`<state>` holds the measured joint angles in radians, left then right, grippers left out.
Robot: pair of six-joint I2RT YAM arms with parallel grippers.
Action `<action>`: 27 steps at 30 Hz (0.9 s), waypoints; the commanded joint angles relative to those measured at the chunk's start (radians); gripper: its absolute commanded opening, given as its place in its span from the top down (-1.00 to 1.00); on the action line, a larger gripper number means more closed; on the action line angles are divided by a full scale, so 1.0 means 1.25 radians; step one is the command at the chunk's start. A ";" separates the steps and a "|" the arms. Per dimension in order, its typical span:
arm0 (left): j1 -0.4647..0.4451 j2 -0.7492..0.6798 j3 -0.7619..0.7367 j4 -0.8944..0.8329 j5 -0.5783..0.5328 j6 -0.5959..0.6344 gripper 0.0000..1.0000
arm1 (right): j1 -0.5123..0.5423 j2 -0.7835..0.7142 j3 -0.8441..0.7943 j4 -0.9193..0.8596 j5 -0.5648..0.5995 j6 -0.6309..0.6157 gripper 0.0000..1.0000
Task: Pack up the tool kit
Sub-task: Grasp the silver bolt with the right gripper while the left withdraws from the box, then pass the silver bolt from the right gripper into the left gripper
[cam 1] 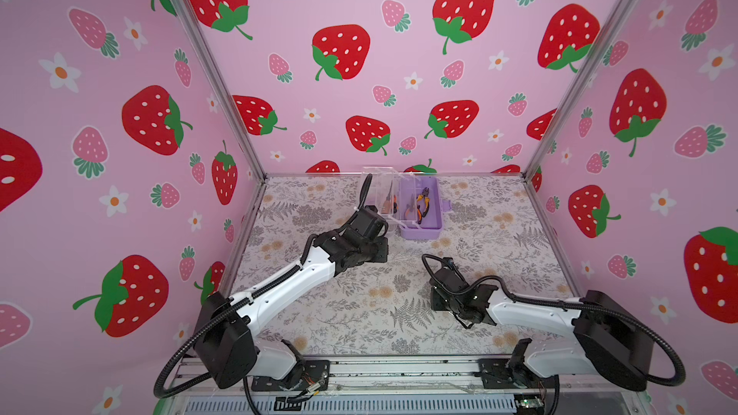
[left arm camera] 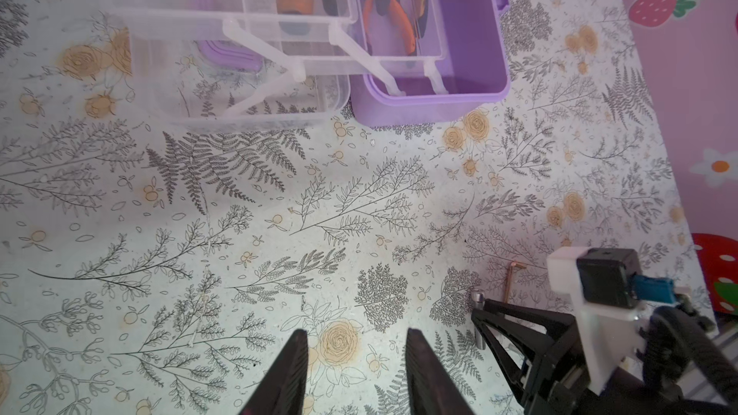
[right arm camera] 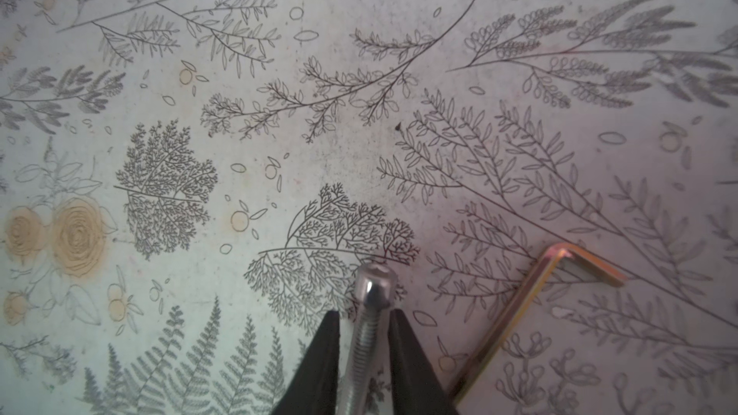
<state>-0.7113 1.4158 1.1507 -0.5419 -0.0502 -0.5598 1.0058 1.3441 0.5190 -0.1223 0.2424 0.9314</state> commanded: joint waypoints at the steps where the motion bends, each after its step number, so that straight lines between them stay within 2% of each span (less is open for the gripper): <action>1: -0.002 0.040 -0.008 0.020 0.032 -0.027 0.11 | 0.004 0.022 -0.004 0.027 -0.011 0.008 0.59; 8: -0.004 0.070 -0.025 0.063 0.085 -0.053 0.06 | 0.003 0.031 -0.008 0.127 -0.055 -0.039 0.81; 14: -0.008 0.095 -0.039 0.122 0.145 -0.090 -0.14 | 0.002 0.023 -0.016 0.217 -0.098 -0.095 0.96; 24: -0.034 0.172 -0.064 0.220 0.230 -0.144 -0.15 | -0.009 -0.041 -0.093 0.419 -0.219 -0.127 1.00; 27: -0.041 0.191 -0.065 0.245 0.250 -0.159 -0.07 | -0.019 -0.054 -0.113 0.460 -0.247 -0.117 1.00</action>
<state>-0.7528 1.6440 1.0710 -0.2951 0.2184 -0.7227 0.9928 1.3010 0.3954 0.3393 -0.0120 0.7841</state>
